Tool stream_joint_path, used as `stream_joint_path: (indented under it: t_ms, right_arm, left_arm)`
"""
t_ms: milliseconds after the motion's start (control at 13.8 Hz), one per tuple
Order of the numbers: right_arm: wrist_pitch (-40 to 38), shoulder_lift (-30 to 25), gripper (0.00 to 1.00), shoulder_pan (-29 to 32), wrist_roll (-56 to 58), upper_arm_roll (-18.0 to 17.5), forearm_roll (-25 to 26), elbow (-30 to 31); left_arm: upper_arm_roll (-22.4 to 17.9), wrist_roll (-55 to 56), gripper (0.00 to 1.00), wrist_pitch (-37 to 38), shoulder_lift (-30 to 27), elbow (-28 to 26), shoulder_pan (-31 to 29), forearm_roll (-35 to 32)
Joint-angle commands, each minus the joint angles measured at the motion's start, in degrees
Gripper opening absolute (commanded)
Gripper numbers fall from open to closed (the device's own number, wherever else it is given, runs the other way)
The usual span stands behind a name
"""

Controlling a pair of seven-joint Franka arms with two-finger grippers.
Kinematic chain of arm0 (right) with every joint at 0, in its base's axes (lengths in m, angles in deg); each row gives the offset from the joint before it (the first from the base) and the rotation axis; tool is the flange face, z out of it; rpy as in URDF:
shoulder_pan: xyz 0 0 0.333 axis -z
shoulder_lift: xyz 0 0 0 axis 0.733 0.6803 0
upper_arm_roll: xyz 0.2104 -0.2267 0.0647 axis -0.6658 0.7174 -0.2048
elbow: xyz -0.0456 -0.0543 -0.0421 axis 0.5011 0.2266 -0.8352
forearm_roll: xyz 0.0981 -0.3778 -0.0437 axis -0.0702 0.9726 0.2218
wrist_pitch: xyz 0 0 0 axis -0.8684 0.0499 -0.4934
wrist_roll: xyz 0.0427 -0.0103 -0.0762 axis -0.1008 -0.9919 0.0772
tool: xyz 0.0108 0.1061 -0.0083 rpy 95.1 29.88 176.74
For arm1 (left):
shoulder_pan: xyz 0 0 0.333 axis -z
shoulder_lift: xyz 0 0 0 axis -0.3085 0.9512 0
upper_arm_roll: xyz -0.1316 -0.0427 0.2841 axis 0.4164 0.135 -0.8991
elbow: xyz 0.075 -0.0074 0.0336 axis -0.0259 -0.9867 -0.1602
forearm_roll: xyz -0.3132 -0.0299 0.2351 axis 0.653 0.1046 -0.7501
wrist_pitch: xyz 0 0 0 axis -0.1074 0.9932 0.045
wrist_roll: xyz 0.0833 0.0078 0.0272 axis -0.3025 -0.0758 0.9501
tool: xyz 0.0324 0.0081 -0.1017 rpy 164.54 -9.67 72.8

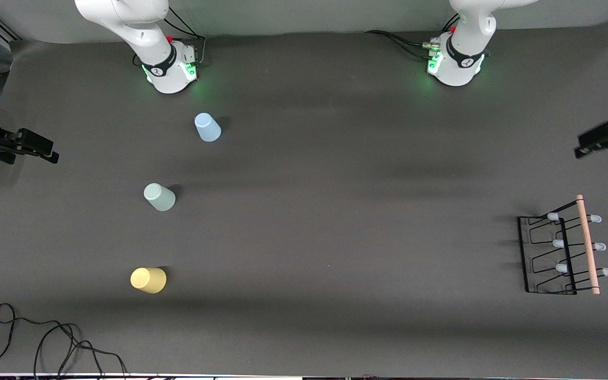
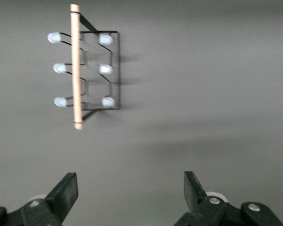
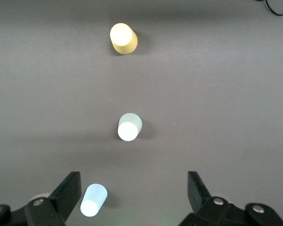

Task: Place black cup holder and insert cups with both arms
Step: 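Lower the left gripper over the black wire rack's wooden rod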

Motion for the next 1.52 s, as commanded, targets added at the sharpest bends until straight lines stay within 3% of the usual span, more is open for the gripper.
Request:
stream_joint_path:
  t_ms: [0,505,939,1083,1227,1444]
  right_arm:
    - [0.0,-0.8,1.00,-0.6,-1.1,0.4,-1.0,-0.2]
    - [0.0,-0.8,1.00,-0.6,-1.1,0.4,-1.7,-0.1]
    - [0.0,-0.7,1.00,-0.6,-1.1,0.4,-1.7,-0.1]
    - [0.0,-0.8,1.00,-0.6,-1.1,0.4,-1.7,-0.1]
    - [0.0,-0.7,1.00,-0.6,-1.1,0.4,-1.7,-0.1]
    - [0.0,-0.8,1.00,-0.6,-1.1,0.4,-1.7,-0.2]
  left_arm:
    - [0.2,-5.3,1.00,-5.1,9.0,4.7,-3.7,-0.5]
    - [0.2,-9.9,1.00,-20.3,22.6,4.1,-7.1,-2.9]
    - [0.2,-12.2,0.99,-25.7,27.2,4.0,-7.7,-2.9]
    - [0.2,-12.1,0.81,-26.1,27.8,4.0,-7.6,-2.8]
    - [0.2,-11.4,0.50,-26.0,28.3,4.0,-7.5,-2.2]
    - [0.2,-11.4,0.22,-25.5,28.3,4.1,-7.3,-2.2]
